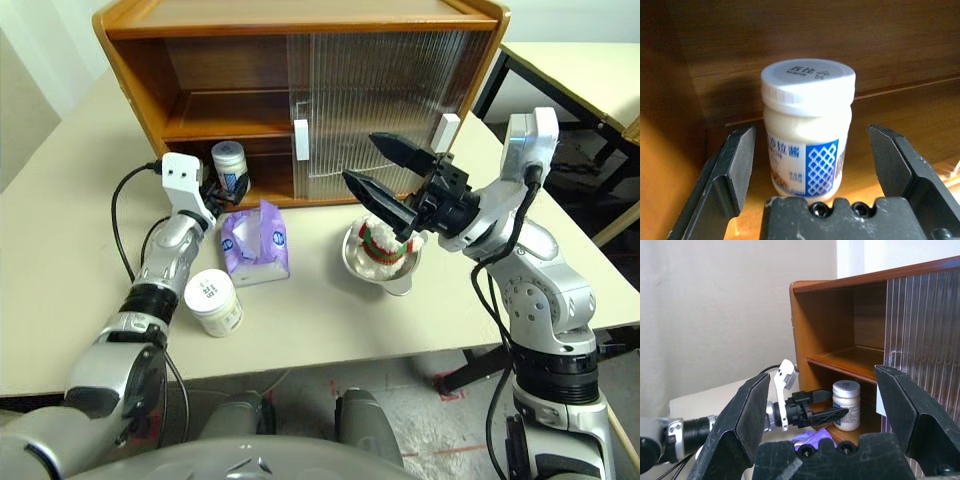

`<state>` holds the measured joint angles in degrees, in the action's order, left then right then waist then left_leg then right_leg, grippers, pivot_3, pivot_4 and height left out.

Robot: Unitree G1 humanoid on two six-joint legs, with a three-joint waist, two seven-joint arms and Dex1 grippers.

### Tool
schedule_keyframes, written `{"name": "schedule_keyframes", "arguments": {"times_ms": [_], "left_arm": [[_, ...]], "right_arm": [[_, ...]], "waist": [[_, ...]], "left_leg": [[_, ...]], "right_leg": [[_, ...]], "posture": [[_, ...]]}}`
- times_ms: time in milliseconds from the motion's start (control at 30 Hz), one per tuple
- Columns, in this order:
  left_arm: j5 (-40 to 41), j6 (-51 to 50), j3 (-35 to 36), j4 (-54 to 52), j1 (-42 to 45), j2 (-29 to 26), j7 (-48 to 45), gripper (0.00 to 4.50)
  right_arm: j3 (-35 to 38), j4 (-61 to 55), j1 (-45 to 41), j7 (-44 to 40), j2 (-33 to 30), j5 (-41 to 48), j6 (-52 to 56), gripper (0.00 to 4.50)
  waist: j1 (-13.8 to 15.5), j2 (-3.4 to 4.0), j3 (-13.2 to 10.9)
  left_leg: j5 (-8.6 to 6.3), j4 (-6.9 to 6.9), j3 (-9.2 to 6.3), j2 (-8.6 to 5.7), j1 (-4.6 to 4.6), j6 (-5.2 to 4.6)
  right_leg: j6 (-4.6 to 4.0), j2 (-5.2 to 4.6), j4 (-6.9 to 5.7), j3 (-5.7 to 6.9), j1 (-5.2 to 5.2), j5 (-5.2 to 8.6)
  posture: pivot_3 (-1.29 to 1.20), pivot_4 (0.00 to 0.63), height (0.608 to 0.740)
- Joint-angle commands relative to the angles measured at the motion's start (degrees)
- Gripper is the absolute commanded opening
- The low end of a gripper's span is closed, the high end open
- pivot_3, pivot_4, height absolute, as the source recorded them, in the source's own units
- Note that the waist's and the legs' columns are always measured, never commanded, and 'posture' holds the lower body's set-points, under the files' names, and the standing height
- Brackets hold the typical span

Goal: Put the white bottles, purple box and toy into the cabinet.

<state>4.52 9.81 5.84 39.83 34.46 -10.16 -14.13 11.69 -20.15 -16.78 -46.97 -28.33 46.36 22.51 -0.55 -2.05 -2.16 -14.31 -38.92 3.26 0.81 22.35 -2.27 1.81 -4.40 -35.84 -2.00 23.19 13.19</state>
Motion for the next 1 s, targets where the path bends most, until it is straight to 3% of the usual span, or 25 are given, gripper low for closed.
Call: {"name": "schedule_keyframes", "arguments": {"times_ms": [33, 267, 367, 700, 1000], "left_arm": [[0.41, -3.66, 0.14, -5.66, -2.49, 0.24, 1.43, 4.48], [0.53, -7.28, 0.36, -11.10, -5.15, 0.60, 3.08, 4.48], [0.45, -8.32, 0.23, -13.16, -6.20, 0.72, 3.39, 3.92], [0.38, -9.86, 0.57, -15.57, -7.46, 1.39, 4.91, 0.03], [-0.99, -8.97, 1.56, -11.70, -5.23, 1.79, 9.74, 0.03]], "right_arm": [[-0.36, 0.40, -0.39, -0.37, 0.01, 0.23, 0.18, 4.50], [-0.46, 0.65, -0.68, -0.47, 0.14, 0.23, 0.24, 4.50], [-0.45, 0.59, -0.67, -0.47, 0.12, 0.29, 0.31, 4.50], [-0.50, 0.40, -0.74, -0.28, 0.12, 0.25, 0.50, 4.50], [-0.50, 0.35, -0.79, -0.20, 0.08, 0.26, 0.58, 4.50]], "waist": [[0.04, 0.00, 0.00], [0.07, 0.00, 0.00], [0.06, 0.00, 0.00], [0.07, 0.00, 0.01], [0.09, 0.00, 0.01]], "left_leg": [[0.00, 0.00, 0.00, 0.00, 0.00, 0.00], [0.00, -0.01, 0.00, -0.01, -0.02, 0.00], [0.00, -0.01, 0.01, -0.01, -0.02, -0.01], [0.00, -0.01, 0.01, -0.01, -0.03, -0.01], [0.00, -0.01, 0.01, -0.01, -0.03, -0.01]], "right_leg": [[0.00, 0.00, 0.00, 0.00, 0.00, 0.00], [0.01, 0.00, 0.01, -0.01, -0.01, -0.01], [0.01, 0.00, 0.01, -0.01, -0.01, 0.00], [0.00, 0.00, 0.02, -0.02, -0.01, 0.00], [0.01, 0.01, 0.02, -0.02, -0.01, 0.00]], "posture": [[0.00, 0.000, 0.740], [0.00, 0.000, 0.740], [0.00, 0.000, 0.740], [0.00, 0.000, 0.740], [0.00, 0.000, 0.740]]}}
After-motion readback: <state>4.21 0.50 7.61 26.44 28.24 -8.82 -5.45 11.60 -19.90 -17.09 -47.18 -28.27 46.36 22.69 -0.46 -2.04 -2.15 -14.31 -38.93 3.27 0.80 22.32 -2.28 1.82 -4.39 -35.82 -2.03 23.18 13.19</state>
